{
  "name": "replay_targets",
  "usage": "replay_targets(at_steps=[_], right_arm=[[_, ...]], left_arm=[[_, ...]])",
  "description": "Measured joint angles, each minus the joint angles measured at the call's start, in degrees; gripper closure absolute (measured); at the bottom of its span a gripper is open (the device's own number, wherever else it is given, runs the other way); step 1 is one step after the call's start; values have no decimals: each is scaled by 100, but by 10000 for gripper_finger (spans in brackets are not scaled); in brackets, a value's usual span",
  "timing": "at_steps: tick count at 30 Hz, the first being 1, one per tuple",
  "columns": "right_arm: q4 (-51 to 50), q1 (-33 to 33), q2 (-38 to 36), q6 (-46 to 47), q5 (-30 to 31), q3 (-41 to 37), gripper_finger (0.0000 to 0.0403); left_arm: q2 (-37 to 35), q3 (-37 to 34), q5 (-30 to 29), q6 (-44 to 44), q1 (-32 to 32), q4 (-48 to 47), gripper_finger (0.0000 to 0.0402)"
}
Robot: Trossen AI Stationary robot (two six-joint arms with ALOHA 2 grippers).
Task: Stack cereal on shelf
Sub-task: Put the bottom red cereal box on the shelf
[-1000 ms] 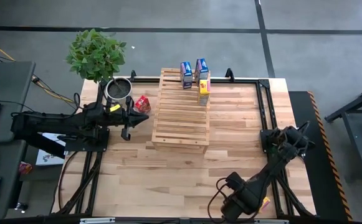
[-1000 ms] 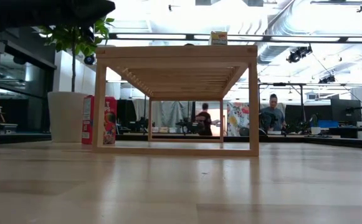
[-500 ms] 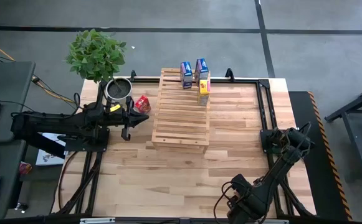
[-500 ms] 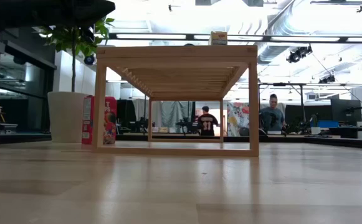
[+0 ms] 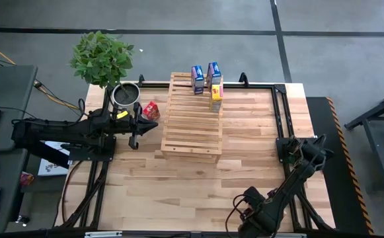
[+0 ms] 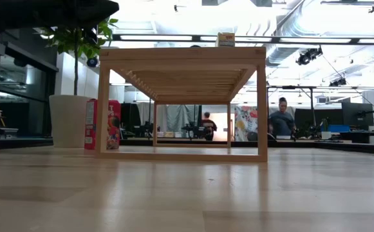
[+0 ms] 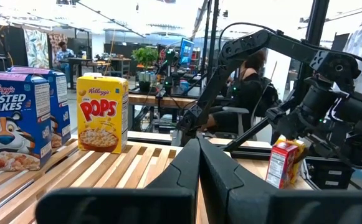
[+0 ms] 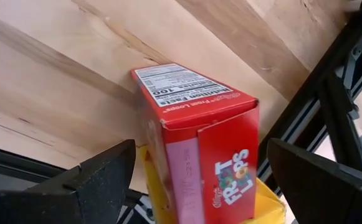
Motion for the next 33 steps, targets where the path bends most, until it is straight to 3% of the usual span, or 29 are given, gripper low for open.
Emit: replay_targets(at_steps=[12,18,24,33], right_arm=[[185,0,0,90,217,0,47],[201,0,0,-255,-359,0,47],[251,0,0,-253,-368,0,49],[265,-15,0,-119,-195,0,97]], left_arm=[[0,0,0,0,0,-4,401],[0,0,0,0,-1,-4,401],[1,0,0,2,-1,-4,401],[0,0,0,2,0,-7,401]])
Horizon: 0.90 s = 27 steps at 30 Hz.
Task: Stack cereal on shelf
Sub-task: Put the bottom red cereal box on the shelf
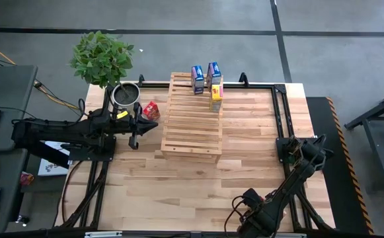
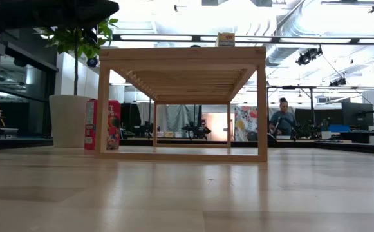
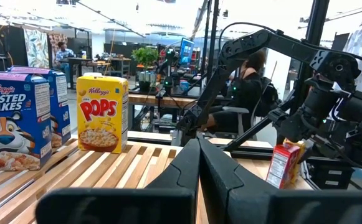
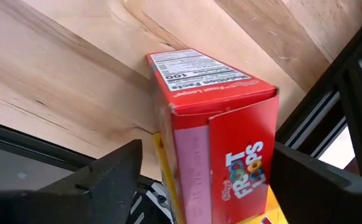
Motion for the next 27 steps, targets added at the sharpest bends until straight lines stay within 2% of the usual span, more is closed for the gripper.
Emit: replay_targets(at_steps=[12,21,24,27], right_arm=[[-67,0,0,0,4,0,210],[182,-47,-138,-295,41,0,217],[489,-122,-360,-464,674,162,217],[737,-217,-522,-987,1880,636,217]], left_arm=[[2,0,0,1,0,0,401],[2,0,0,3,0,2,401],[2,0,0,81,0,2,401],[1,0,-2,102,0,2,401]])
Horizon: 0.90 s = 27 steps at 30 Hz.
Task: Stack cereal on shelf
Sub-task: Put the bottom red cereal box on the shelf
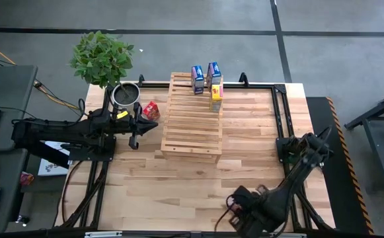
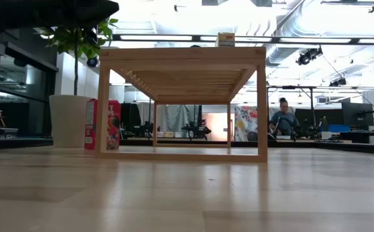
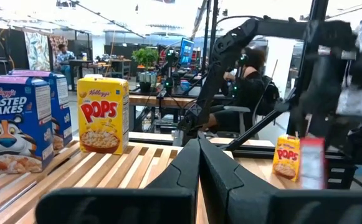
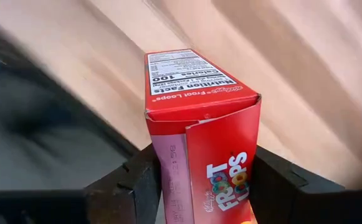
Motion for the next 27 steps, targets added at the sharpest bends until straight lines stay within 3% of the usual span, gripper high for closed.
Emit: replay_targets(at_steps=[5,10,13,17,27], right_arm=[[-2,-269,-26,-1702,1828,1195,217],[-519,-890,-26,-3246,2687,2227,217],[-1211,-1441,-29,-3556,2988,2599,217],[-1095,-2319,-91,-4407,2742,2632,217],[-1148,-4022,-125,-5330,1538,2509,217]], left_arm=[[-1,0,0,5,0,1,401],[1,0,0,5,0,0,401],[-1,0,0,5,0,1,401],[-1,0,0,5,0,4,401],[-1,0,-1,5,0,0,401]])
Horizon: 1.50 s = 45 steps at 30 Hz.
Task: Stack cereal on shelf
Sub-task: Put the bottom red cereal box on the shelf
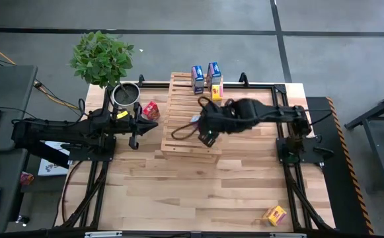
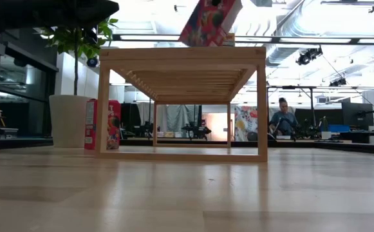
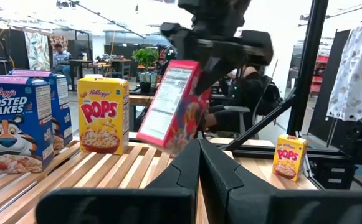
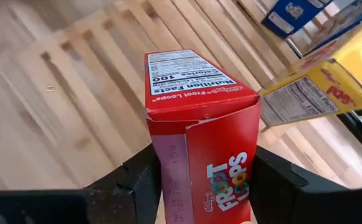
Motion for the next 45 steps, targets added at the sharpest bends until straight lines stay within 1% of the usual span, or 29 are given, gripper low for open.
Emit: replay_targets(at_steps=[4,8,11,13,17,18,19,22,25,30,35,40,45], right_arm=[[0,-213,-42,-666,-471,0,217],[4,-218,-125,-996,-703,2,217],[35,-180,-383,-1012,-707,-126,217],[10,-175,-701,-817,-689,-455,217],[-19,-183,-1567,-115,-532,-1523,217],[16,-183,-1746,109,-409,-1737,217],[18,-183,-1892,282,-267,-1933,217],[243,-183,-2102,466,-219,-2345,217],[484,-183,-2122,329,-269,-2435,217],[584,-250,-1915,122,-426,-2389,217],[639,-386,-1860,157,-349,-2389,217],[845,-546,-1840,63,-439,-2393,217],[841,-648,-1839,126,-463,-2393,217]], left_arm=[[0,0,1,-2,0,-2,401],[0,0,1,-7,0,-6,401],[0,0,1,-7,0,-11,401],[0,0,1,-40,0,-20,401],[1,0,1,-103,0,-48,401],[1,0,1,-103,0,-40,401],[2,0,1,-103,0,-13,401],[0,0,1,-103,0,9,401],[0,0,1,-103,0,23,401],[0,0,1,-103,0,13,401],[1,0,1,-41,0,9,401],[0,0,1,-9,0,9,401],[1,0,1,-6,0,10,401]])
